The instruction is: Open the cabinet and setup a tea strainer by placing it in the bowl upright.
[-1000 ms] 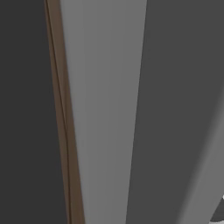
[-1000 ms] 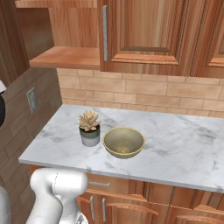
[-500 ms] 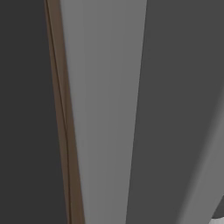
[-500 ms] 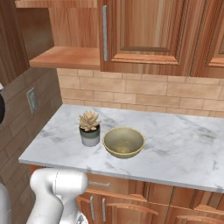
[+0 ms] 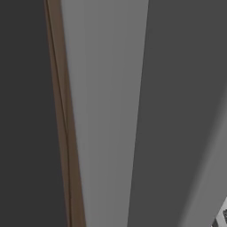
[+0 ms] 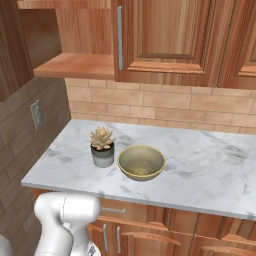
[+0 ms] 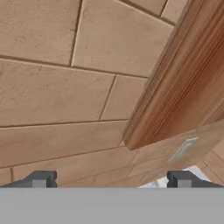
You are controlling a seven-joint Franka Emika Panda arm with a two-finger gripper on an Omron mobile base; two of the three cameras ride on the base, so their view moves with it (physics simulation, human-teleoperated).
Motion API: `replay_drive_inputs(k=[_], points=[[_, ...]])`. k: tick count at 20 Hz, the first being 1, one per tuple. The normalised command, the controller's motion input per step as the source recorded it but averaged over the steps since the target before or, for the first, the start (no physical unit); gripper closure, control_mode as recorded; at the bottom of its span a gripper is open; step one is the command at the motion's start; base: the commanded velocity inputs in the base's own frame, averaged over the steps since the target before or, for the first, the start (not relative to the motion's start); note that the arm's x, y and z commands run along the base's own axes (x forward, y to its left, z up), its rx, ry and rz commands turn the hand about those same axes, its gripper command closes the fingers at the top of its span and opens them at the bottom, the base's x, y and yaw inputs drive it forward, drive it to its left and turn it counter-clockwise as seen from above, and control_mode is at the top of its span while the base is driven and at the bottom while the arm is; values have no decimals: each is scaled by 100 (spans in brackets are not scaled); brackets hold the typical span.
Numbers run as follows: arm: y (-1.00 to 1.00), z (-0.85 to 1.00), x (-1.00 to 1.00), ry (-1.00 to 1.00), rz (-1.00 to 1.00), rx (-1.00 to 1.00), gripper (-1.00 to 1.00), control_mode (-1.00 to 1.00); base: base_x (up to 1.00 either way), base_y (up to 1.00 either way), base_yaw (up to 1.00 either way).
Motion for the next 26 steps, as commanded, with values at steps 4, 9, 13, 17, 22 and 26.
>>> replay_drive_inputs(k=[4, 9, 13, 17, 22, 26], points=[[-75, 24, -29, -6, -29, 0, -100, -100, 0, 0, 0], [-100, 0, 6, 5, -44, 0, -100, -100, 0, 0, 0], [-100, 13, 27, 18, -49, 0, -100, -100, 0, 0, 0], [-91, 13, 51, 23, -51, 0, -100, -100, 0, 0, 0], [-46, 12, 51, 10, -56, 0, -100, -100, 0, 0, 0], [-32, 43, 36, -11, -46, 0, -100, -100, 0, 0, 0]])
